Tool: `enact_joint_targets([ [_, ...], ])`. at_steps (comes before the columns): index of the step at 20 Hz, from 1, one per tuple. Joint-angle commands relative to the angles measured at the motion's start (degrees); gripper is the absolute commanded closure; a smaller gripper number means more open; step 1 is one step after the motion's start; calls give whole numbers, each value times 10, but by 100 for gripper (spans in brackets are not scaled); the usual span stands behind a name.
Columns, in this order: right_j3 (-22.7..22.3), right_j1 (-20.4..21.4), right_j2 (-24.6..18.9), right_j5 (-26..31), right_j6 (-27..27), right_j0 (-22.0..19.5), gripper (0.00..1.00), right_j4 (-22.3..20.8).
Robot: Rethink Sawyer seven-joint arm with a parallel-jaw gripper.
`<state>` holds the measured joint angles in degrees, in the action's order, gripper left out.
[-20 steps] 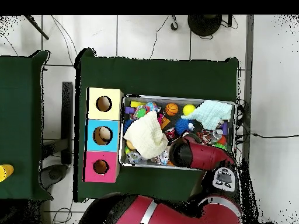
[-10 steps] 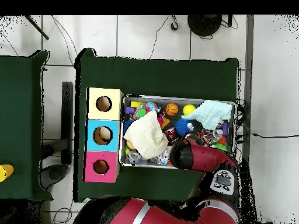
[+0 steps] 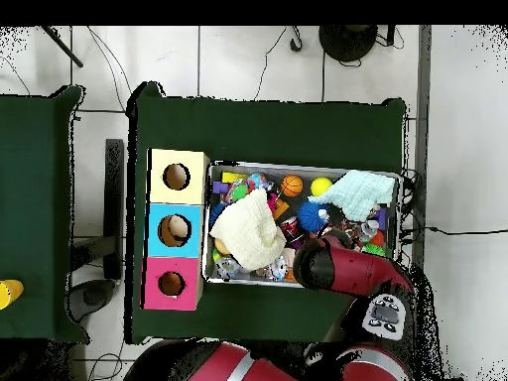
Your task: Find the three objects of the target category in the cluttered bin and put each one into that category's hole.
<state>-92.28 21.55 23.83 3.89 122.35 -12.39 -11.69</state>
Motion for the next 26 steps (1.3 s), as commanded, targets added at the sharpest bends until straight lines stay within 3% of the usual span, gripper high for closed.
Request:
enact_joint_targets([
  [1,1,-11,-38,12,55,-9,0,6],
  [9,11,-29,-47,-2,55,-17,0,6],
  [16,36,-78,-26,-28,66,-9,0,12],
  [26,28,-104,-13,-69,80,-21,0,16],
])
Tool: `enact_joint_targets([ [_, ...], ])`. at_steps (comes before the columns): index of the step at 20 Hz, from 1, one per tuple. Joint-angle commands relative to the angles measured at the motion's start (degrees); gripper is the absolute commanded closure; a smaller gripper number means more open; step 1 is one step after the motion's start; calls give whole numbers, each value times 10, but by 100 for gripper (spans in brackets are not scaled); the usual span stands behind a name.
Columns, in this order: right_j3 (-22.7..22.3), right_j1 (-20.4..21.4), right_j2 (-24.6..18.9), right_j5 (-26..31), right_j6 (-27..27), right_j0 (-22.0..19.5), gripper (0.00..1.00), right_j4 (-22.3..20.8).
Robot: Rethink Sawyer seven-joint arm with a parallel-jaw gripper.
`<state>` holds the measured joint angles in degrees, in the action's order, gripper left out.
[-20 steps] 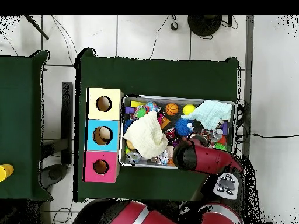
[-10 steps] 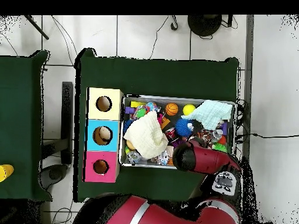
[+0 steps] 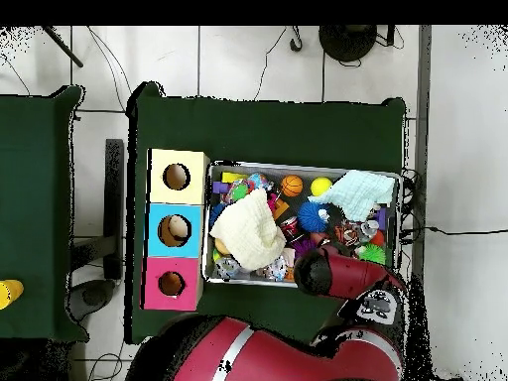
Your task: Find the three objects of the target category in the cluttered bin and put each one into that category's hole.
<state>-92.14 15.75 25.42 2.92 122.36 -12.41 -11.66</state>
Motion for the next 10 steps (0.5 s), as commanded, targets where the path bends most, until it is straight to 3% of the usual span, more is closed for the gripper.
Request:
enact_joint_targets([
  [1,29,-50,-29,-64,79,-24,0,16],
  [10,39,-84,-18,-129,90,-36,0,34],
])
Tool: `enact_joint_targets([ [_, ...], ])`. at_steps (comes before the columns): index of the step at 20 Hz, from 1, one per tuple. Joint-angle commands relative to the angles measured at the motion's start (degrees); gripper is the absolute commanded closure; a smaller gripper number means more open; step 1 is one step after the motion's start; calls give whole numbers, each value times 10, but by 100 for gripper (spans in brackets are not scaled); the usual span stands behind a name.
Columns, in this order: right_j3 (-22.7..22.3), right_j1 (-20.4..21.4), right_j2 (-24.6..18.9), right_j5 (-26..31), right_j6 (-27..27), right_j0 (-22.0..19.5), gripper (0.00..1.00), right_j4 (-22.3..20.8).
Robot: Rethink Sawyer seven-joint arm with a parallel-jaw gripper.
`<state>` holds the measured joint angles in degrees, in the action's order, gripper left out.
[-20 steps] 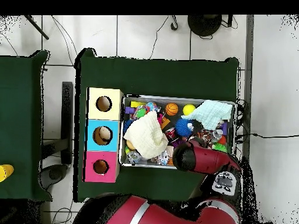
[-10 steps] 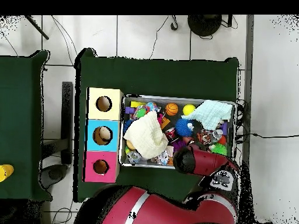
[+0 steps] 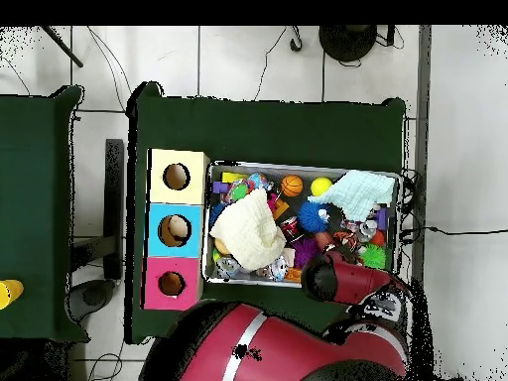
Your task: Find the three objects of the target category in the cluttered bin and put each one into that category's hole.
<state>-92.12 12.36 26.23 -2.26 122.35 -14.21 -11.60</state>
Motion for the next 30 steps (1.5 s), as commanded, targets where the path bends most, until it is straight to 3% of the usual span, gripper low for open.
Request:
enact_joint_targets([
  [1,41,-50,-28,-82,89,-20,0,36],
  [5,43,-46,-36,-95,87,-18,0,44],
  [16,-3,44,-57,-12,70,4,0,33],
  [30,5,54,-58,7,68,20,0,40],
])
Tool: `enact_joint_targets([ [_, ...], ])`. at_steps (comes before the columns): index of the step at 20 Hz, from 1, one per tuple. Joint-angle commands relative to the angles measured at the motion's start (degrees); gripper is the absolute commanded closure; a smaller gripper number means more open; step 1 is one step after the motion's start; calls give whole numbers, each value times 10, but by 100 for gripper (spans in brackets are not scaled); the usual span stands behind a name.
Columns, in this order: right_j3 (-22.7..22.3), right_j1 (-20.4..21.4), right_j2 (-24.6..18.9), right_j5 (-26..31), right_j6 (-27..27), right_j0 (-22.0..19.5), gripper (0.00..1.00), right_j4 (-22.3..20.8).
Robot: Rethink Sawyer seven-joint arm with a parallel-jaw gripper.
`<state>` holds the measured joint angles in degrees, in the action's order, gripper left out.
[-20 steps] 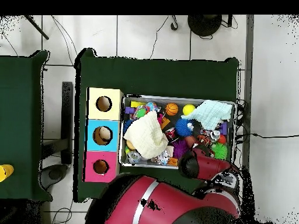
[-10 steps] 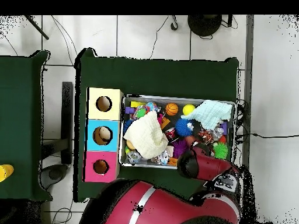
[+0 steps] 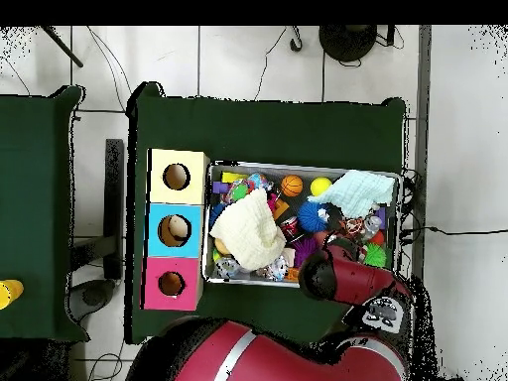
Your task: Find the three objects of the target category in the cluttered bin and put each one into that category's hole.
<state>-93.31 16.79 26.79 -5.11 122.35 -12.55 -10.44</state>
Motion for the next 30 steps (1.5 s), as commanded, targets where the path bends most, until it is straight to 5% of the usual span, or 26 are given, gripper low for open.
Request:
enact_joint_targets([
  [1,17,9,-64,35,69,4,0,29],
  [24,50,-47,-59,-33,81,22,0,60],
  [30,58,-68,-37,-98,83,33,0,70],
])
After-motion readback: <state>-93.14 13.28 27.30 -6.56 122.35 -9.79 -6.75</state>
